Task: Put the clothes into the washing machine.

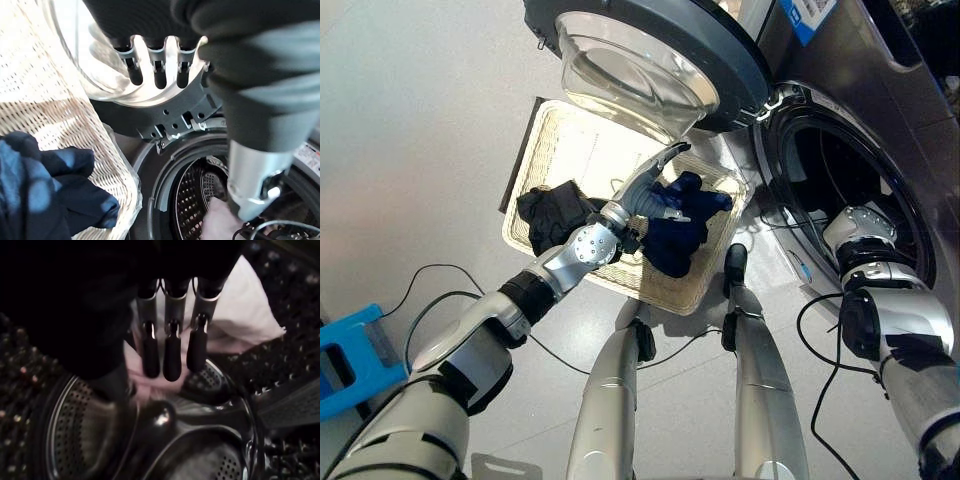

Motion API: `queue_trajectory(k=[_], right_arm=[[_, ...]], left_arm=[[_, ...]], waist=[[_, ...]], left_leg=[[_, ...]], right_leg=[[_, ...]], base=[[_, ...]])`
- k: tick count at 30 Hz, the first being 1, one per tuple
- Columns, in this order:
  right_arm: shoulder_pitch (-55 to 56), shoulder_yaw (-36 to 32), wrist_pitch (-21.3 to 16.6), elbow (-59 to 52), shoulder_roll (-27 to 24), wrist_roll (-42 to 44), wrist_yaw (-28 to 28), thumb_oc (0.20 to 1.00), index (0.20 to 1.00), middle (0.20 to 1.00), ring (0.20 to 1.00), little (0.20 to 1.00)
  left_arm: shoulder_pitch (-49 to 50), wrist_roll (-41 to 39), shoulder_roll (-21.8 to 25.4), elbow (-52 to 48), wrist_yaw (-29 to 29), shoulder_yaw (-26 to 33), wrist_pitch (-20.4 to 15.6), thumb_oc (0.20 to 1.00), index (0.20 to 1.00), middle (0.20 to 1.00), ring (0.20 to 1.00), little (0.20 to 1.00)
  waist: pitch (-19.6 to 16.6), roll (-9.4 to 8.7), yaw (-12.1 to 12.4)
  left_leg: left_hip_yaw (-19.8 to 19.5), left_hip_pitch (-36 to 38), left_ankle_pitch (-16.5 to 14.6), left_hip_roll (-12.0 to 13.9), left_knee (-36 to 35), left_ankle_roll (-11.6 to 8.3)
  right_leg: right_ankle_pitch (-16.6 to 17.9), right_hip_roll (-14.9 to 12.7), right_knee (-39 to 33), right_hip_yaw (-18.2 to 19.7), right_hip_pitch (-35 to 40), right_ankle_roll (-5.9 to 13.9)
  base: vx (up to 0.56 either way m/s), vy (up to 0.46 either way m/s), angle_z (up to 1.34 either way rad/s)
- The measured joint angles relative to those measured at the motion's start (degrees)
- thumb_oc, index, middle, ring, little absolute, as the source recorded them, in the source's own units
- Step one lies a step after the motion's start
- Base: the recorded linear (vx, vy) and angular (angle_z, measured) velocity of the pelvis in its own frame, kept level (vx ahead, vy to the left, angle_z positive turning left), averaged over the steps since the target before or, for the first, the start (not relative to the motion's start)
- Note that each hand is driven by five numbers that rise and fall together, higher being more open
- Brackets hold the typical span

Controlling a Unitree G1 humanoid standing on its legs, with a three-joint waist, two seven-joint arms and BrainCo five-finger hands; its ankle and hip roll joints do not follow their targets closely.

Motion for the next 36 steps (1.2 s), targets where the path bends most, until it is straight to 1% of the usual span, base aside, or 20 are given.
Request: queue_trajectory(k=[3,5,6,7,9,10,11,13,14,15,16,17,21,23,24,25,26,28,32,36], right_arm=[[0.5,1.7,3.4,3.0,0.0,-0.2,-0.5,1.0,1.0,1.0,1.0,1.0],[0.5,2.9,5.1,4.4,-0.1,-1.3,-2.0,1.0,1.0,1.0,1.0,1.0],[0.5,2.9,5.1,4.4,-0.1,-1.3,-2.0,1.0,1.0,1.0,1.0,1.0],[0.6,3.4,7.3,4.7,-0.2,-4.8,-3.8,1.0,1.0,1.0,1.0,1.0],[0.7,3.8,9.2,4.9,-0.2,-9.6,-6.1,1.0,1.0,1.0,1.0,1.0],[0.7,3.8,9.2,4.9,-0.2,-9.6,-6.1,1.0,1.0,1.0,1.0,1.0],[0.7,5.2,11.7,5.1,-0.2,-15.4,-9.2,1.0,1.0,1.0,1.0,1.0],[0.7,6.4,13.9,6.4,-0.2,-19.7,-11.0,1.0,1.0,1.0,1.0,1.0],[0.8,6.8,14.9,6.8,-0.2,-20.6,-11.6,1.0,1.0,1.0,1.0,1.0],[1.0,7.2,16.9,7.2,-0.2,-22.1,-12.7,1.0,1.0,1.0,1.0,1.0],[1.1,7.3,17.6,7.3,-0.1,-22.5,-12.9,1.0,1.0,1.0,1.0,1.0],[2.0,7.7,18.9,7.3,0.1,-23.7,-13.6,1.0,1.0,1.0,1.0,1.0],[4.4,7.9,18.8,6.9,1.2,-24.9,-13.9,1.0,1.0,1.0,1.0,1.0],[5.7,8.0,18.2,6.2,1.8,-27.5,-15.8,1.0,1.0,1.0,1.0,1.0],[6.5,8.2,17.5,5.3,2.3,-29.6,-17.8,1.0,1.0,1.0,1.0,1.0],[6.9,8.2,17.3,4.9,2.6,-30.3,-18.4,1.0,1.0,1.0,1.0,1.0],[8.3,8.3,17.2,2.7,3.0,-30.9,-19.3,1.0,1.0,1.0,1.0,1.0],[10.6,8.5,16.8,-0.4,3.3,-31.0,-19.6,1.0,1.0,1.0,1.0,1.0],[12.2,10.5,16.0,-4.3,5.0,-32.4,-20.1,1.0,1.0,1.0,1.0,1.0],[14.2,12.8,16.0,-8.2,6.6,-32.7,-18.9,1.0,1.0,1.0,1.0,1.0]], left_arm=[[-0.4,0.0,-0.1,0.1,0.2,-0.1,0.0,1.0,1.0,1.0,1.0,1.0],[-0.5,0.0,-0.4,0.4,0.3,0.0,0.0,1.0,1.0,1.0,1.0,1.0],[-0.5,0.0,-0.4,0.4,0.3,0.0,0.0,1.0,1.0,1.0,1.0,1.0],[-0.4,0.0,-0.5,0.4,0.3,0.0,0.0,1.0,1.0,1.0,1.0,1.0],[-0.4,0.0,-0.6,0.4,0.4,0.1,0.2,1.0,1.0,1.0,1.0,1.0],[-0.4,0.0,-0.6,0.4,0.4,0.1,0.2,1.0,1.0,1.0,1.0,1.0],[-0.3,0.1,-0.6,0.6,0.5,0.0,1.3,1.0,1.0,1.0,1.0,1.0],[-0.1,0.5,-0.7,1.5,1.4,0.0,2.6,1.0,1.0,1.0,1.0,1.0],[0.0,0.6,-0.7,2.1,2.0,0.0,3.3,1.0,1.0,1.0,1.0,1.0],[0.3,0.6,-0.7,3.4,4.0,0.2,5.3,1.0,1.0,1.0,1.0,1.0],[0.8,0.6,-0.8,3.8,4.9,0.6,6.1,1.0,1.0,1.0,1.0,1.0],[2.1,0.6,-1.7,5.3,7.8,2.5,8.3,1.0,1.0,1.0,1.0,1.0],[5.6,3.2,-2.2,8.0,15.1,6.0,13.2,1.0,1.0,1.0,1.0,1.0],[7.1,6.7,-2.2,10.0,18.9,7.5,16.3,1.0,1.0,1.0,1.0,1.0],[7.6,10.3,-1.9,11.6,21.7,7.8,19.0,1.0,1.0,1.0,1.0,1.0],[7.8,11.4,-1.8,12.0,22.5,8.0,20.0,1.0,1.0,1.0,1.0,1.0],[8.7,13.6,-1.5,12.5,24.3,8.6,22.2,1.0,1.0,1.0,1.0,1.0],[9.3,16.5,-1.5,13.9,25.9,9.6,24.6,1.0,1.0,1.0,1.0,1.0],[9.2,20.9,-1.0,16.8,26.5,9.7,29.0,1.0,1.0,1.0,1.0,1.0],[8.0,23.1,-1.6,20.4,25.9,9.4,32.1,1.0,1.0,1.0,1.0,1.0]], waist=[[0.0,0.0,0.0],[0.0,0.0,0.0],[0.0,0.0,0.0],[0.0,0.0,0.1],[0.0,0.0,0.2],[0.0,0.0,0.2],[0.0,0.0,0.3],[0.0,0.0,0.3],[0.0,0.0,0.3],[0.0,0.0,0.4],[0.0,0.0,0.4],[0.0,0.01,0.4],[0.0,0.02,0.6],[0.0,0.02,0.7],[0.0,0.02,0.8],[0.0,0.02,0.8],[0.0,0.03,1.0],[0.0,0.03,1.9],[0.0,0.02,1.7],[0.0,0.01,1.5]], left_leg=[[0.0,0.0,0.0,0.1,0.0,0.0],[0.0,0.0,0.0,0.1,0.0,0.02],[0.0,0.0,0.0,0.1,0.0,0.02],[0.0,0.0,0.0,0.1,0.0,0.03],[0.0,0.0,0.0,0.1,0.0,0.06],[0.0,0.0,0.0,0.1,0.0,0.06],[0.0,0.1,0.1,0.0,0.1,0.13],[-0.1,0.3,0.1,0.1,0.1,0.17],[-0.1,0.4,0.1,0.1,0.1,0.18],[-0.2,0.4,0.1,0.1,0.1,0.2],[-0.2,0.4,0.2,0.1,0.1,0.21],[-0.2,0.5,0.2,0.0,0.1,0.31],[-0.5,0.4,0.3,0.0,0.1,0.36],[-0.8,0.4,0.3,0.0,0.1,0.36],[-1.3,0.3,0.3,0.0,0.1,0.3],[-1.4,0.2,0.3,0.0,0.1,0.26],[-1.6,0.0,0.4,0.1,0.1,0.17],[-1.6,0.0,0.4,0.2,-0.1,0.14],[-1.6,-1.4,0.5,0.1,-0.4,0.1],[-1.4,-1.9,0.6,0.2,-0.4,0.25]], right_leg=[[0.0,0.1,0.0,0.0,0.0,-0.01],[0.0,0.1,0.0,0.0,0.0,-0.02],[0.0,0.1,0.0,0.0,0.0,-0.02],[0.0,0.1,0.0,0.0,0.0,-0.02],[0.0,0.1,0.2,0.0,0.0,-0.02],[0.0,0.1,0.2,0.0,0.0,-0.02],[0.0,0.0,0.3,-0.1,0.0,-0.02],[0.0,0.0,0.3,-0.2,0.3,-0.02],[0.0,0.0,0.3,-0.3,0.5,-0.03],[0.0,-0.1,0.4,-0.4,0.5,-0.04],[0.0,-0.1,0.4,-0.5,0.5,-0.04],[0.0,-0.2,0.7,-0.7,0.5,-0.08],[-0.2,-0.3,1.0,-1.0,0.5,-0.18],[-0.5,-0.4,1.2,-1.3,0.5,-0.13],[-0.8,-0.4,1.4,-1.7,0.4,-0.07],[-0.9,-0.4,1.5,-1.8,0.4,-0.12],[-1.3,-0.5,1.9,-2.1,0.2,-0.25],[-1.5,-0.4,2.0,-2.2,-0.1,-0.37],[-1.7,-0.4,2.4,-2.2,-1.7,-0.49],[-1.6,-0.4,2.5,-2.2,-2.4,-0.75]], base=[[0.0,0.0,0.0],[0.0,0.0,0.0],[0.0,0.0,0.0],[0.0,0.0,0.0],[0.0,0.0,0.0],[0.0,0.0,0.0],[0.0,0.0,0.0],[0.0,-0.015,0.01],[0.02,-0.039,0.03],[0.01,-0.031,0.02],[0.03,-0.056,0.03],[-0.01,-0.043,0.02],[0.01,-0.051,0.04],[0.0,-0.039,0.06],[0.03,-0.03,0.07],[0.01,-0.025,0.1],[0.03,-0.012,0.06],[0.0,-0.002,0.02],[0.0,0.0,0.0],[0.0,0.0,0.0]])
